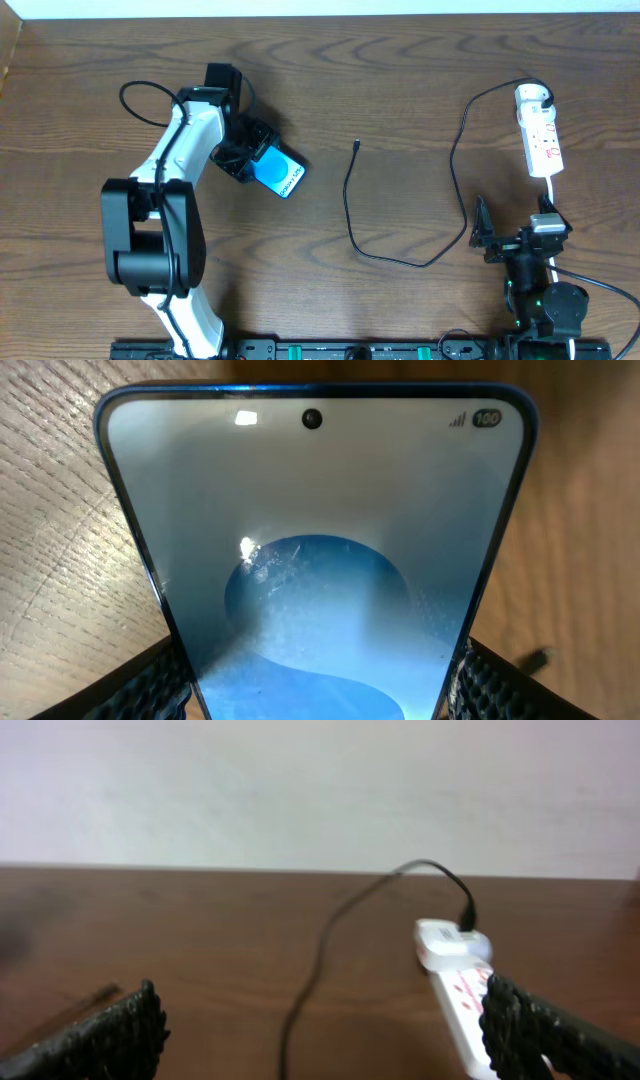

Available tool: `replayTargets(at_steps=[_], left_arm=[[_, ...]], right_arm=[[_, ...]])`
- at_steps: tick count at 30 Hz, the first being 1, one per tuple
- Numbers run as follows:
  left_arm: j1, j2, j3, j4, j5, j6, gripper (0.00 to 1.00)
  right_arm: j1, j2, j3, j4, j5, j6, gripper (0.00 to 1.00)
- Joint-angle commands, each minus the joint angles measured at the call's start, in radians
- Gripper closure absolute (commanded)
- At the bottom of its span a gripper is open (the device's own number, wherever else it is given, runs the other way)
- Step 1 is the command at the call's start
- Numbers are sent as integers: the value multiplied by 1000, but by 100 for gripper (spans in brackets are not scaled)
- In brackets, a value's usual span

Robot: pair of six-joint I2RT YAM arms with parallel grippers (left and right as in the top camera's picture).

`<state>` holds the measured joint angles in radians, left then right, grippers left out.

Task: Plug charger to phone and switch on socket
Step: 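Move the right gripper toward the phone's bottom edge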

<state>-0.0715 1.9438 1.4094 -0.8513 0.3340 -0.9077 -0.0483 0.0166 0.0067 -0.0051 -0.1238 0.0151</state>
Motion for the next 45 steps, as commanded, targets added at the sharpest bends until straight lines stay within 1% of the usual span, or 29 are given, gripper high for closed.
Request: replayTargets(at_steps=[1, 5, 8, 10, 15, 21, 23, 26, 30, 35, 37, 40, 43, 45], left_arm=[[0, -84, 31, 11, -4, 11, 36], [0, -129, 31, 39, 27, 2, 36], [0, -158, 31, 62, 60, -37, 36], [0, -168, 31, 79, 87, -40, 36], [0, -173, 31, 99, 164, -84, 36], [0, -173, 31, 106, 233, -124, 36], [0, -173, 31, 110, 249, -153, 36], [0, -173, 31, 134, 284, -172, 36], [0, -173, 31, 158, 307, -208, 36], [0, -173, 31, 162, 307, -253, 36], [0, -173, 31, 164, 310, -258, 36], [0, -173, 31, 165, 310, -263, 36], [0, -173, 31, 165, 311, -298, 36], [0, -173, 31, 165, 319, -322, 36]], right_arm=[[11, 41, 14, 73, -96, 113, 1], [11, 165, 108, 80, -139, 126, 1], [11, 333, 238, 80, -205, 127, 1], [11, 435, 322, 74, -269, 127, 1], [11, 692, 537, 26, -517, 133, 1], [22, 995, 743, 13, -771, 262, 1], [51, 1088, 793, 13, -808, 280, 1], [133, 1220, 861, 13, -814, 303, 1], [246, 1356, 932, 13, -810, 307, 1], [329, 1460, 960, 40, -806, 323, 1], [343, 1488, 960, 40, -753, 324, 1], [366, 1531, 960, 58, -704, 436, 1], [383, 1577, 960, 98, -687, 550, 1], [399, 1609, 960, 151, -682, 607, 9]])
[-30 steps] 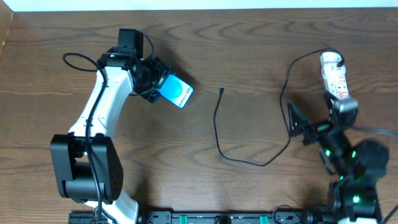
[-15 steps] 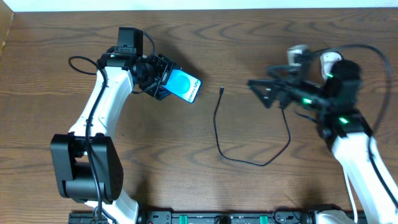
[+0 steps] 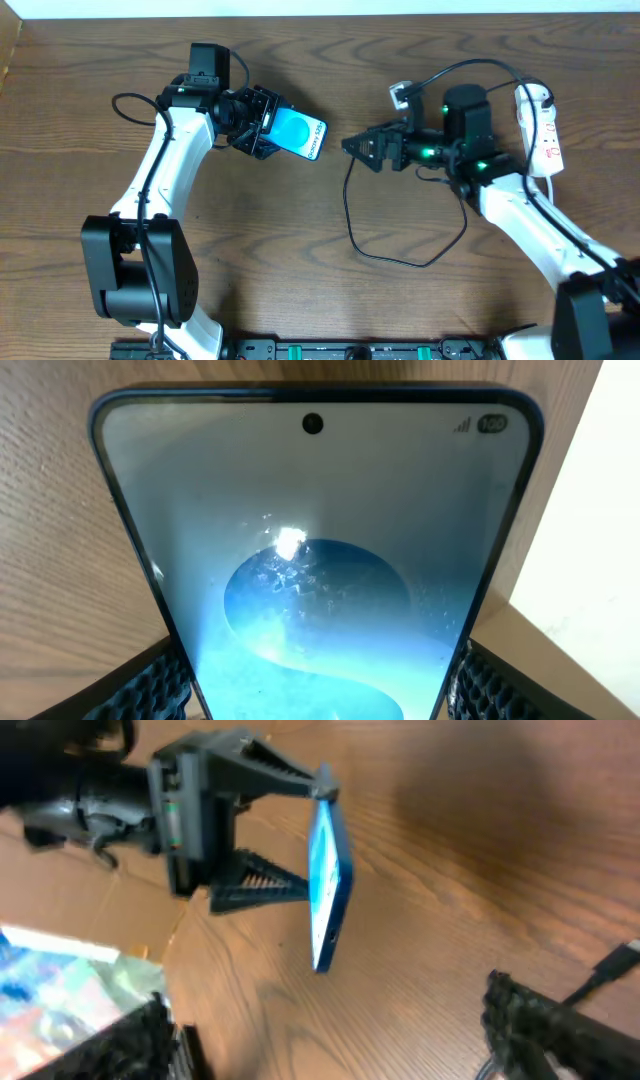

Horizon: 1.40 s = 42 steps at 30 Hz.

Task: Plug charger to phone and switch on socket
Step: 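Move the right gripper toward the phone's bottom edge, then close the right gripper on the phone's lower edge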

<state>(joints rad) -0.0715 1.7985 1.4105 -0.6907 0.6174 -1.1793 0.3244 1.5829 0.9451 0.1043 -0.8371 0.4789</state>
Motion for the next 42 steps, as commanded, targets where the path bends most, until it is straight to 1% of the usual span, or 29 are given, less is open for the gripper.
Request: replayTargets(at_steps=[1, 2, 6, 11, 14, 19, 27, 40, 42], left_arm=[[0, -27, 30, 5, 41, -54, 36], [0, -27, 30, 5, 46, -55, 36], [0, -27, 30, 4, 56, -57, 36], [0, -27, 30, 4, 61, -56, 36], [0, -27, 30, 4, 72, -57, 36], [0, -27, 30, -3, 113, -56, 36], [-25, -27, 30, -3, 116, -53, 36], [-59, -27, 30, -3, 116, -53, 36], [-59, -27, 30, -3, 116, -53, 36]], right_arm=[[35, 58, 22, 64, 47, 172, 14], [48, 73, 22, 87, 69, 206, 16], [99, 120, 22, 175, 129, 268, 26], [156, 132, 22, 200, 273, 318, 29], [183, 132, 22, 224, 325, 338, 34], [223, 133, 22, 225, 417, 355, 39], [229, 138, 22, 237, 443, 356, 42], [229, 159, 22, 252, 451, 355, 44], [229, 159, 22, 243, 452, 355, 47]])
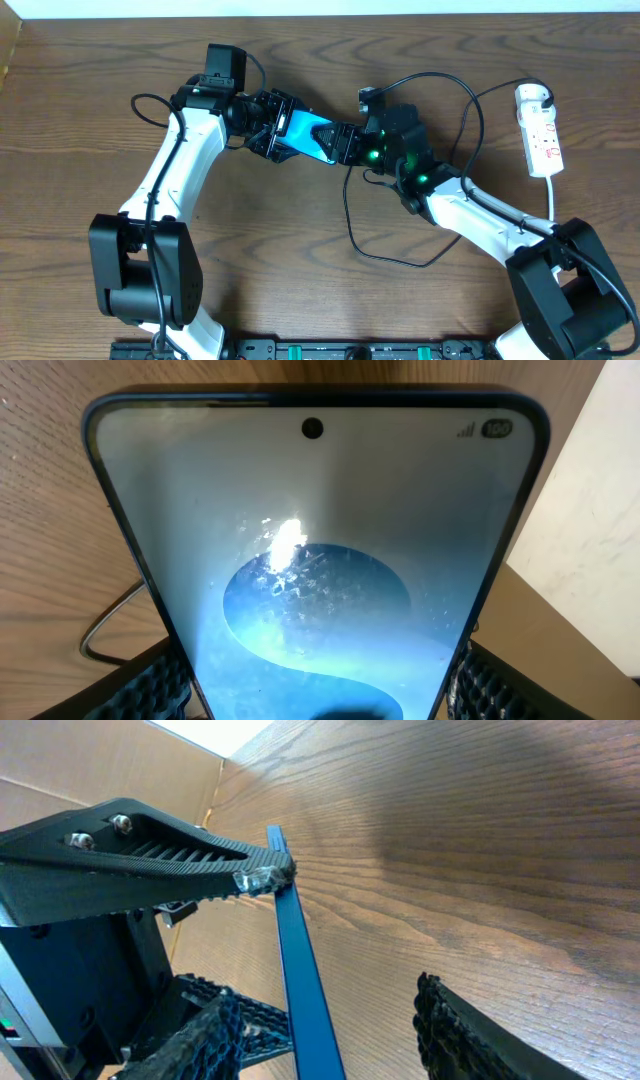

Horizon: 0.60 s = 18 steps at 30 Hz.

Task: Plug charger to phone and switch on socket
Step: 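Close the right gripper on the phone's lower edge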

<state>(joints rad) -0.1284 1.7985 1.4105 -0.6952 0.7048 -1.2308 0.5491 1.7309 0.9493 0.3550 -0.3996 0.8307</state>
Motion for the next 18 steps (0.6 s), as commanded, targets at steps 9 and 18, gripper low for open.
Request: replayTargets(at_steps=[9, 18], left_arm=[[-2, -27, 30, 1, 29, -1, 36], [-2, -27, 30, 2, 41, -2, 36]], right_arm=[[5, 24, 18, -13, 19, 3, 62], [5, 24, 18, -12, 25, 3, 75]])
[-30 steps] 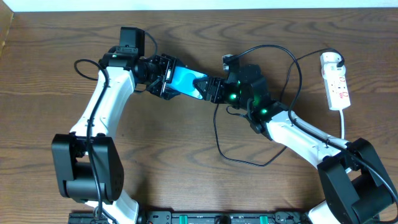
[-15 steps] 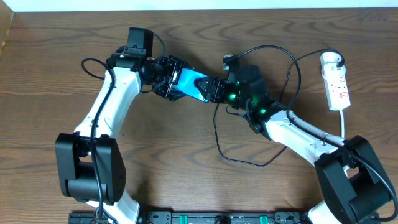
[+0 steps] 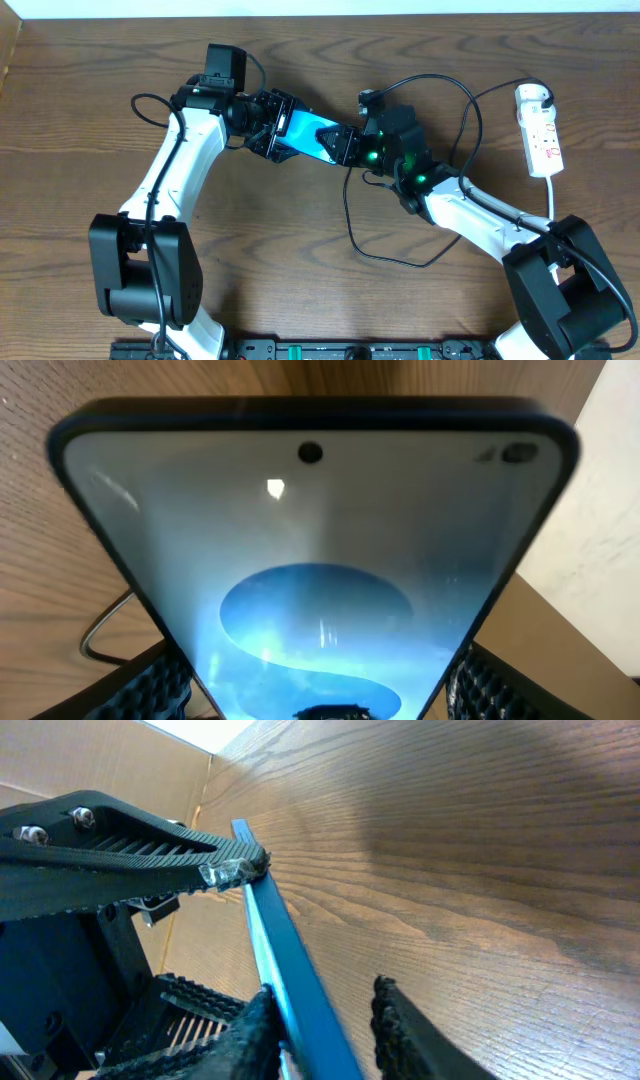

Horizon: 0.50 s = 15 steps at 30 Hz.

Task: Plug charger to phone and switch on socket
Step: 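Close the right gripper on the phone's lower edge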

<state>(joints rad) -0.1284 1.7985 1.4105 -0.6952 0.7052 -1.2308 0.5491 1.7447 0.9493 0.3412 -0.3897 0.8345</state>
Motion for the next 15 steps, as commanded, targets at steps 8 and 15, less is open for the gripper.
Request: replayTargets(at_steps=[8, 15], left_arm=[[-2, -27, 30, 2, 68, -2, 36], [-2, -27, 30, 2, 74, -5, 36]], right_arm=[[5, 10, 18, 24, 14, 14, 82], [4, 10, 18, 61, 2, 26, 89]])
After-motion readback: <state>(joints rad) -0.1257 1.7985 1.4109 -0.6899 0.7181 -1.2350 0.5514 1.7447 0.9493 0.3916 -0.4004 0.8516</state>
